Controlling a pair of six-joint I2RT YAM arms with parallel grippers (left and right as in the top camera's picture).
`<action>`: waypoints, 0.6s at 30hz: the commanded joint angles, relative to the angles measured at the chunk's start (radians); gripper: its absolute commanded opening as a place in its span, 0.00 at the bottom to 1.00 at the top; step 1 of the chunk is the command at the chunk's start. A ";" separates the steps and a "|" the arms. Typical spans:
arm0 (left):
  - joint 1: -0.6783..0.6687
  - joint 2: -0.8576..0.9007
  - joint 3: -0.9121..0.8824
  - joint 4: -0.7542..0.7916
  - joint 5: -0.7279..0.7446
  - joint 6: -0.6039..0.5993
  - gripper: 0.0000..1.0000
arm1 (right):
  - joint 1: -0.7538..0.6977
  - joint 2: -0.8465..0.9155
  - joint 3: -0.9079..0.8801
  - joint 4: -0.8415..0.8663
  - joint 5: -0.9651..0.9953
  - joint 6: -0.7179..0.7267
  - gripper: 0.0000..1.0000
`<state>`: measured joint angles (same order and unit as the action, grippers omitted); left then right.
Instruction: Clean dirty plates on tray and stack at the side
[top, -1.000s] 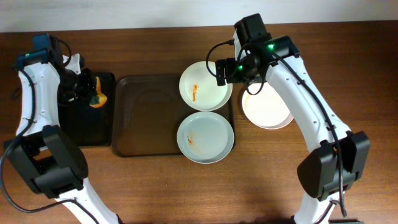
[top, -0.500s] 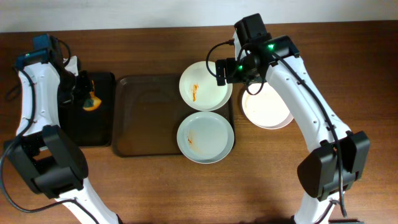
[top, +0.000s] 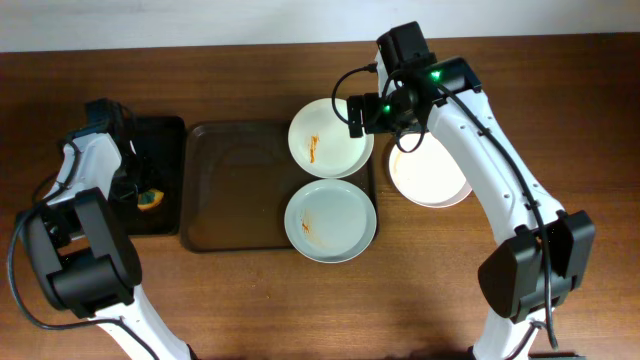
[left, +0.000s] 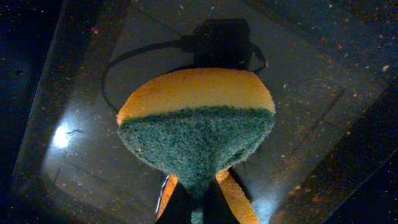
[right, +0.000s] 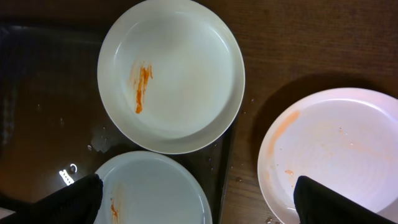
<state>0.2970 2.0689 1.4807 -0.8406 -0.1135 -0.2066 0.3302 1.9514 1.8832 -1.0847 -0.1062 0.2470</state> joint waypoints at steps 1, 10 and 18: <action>-0.001 -0.002 -0.014 0.002 -0.015 -0.013 0.01 | 0.003 0.004 0.009 0.000 0.009 -0.004 0.98; -0.001 -0.002 -0.014 -0.001 -0.013 -0.013 0.01 | 0.003 0.004 0.009 0.000 0.009 -0.004 0.98; -0.004 -0.004 0.289 -0.348 0.093 0.126 0.01 | 0.003 0.004 0.009 0.026 -0.029 -0.004 0.98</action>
<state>0.2970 2.0731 1.5917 -1.1069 -0.0807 -0.1631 0.3298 1.9514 1.8832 -1.0660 -0.1188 0.2474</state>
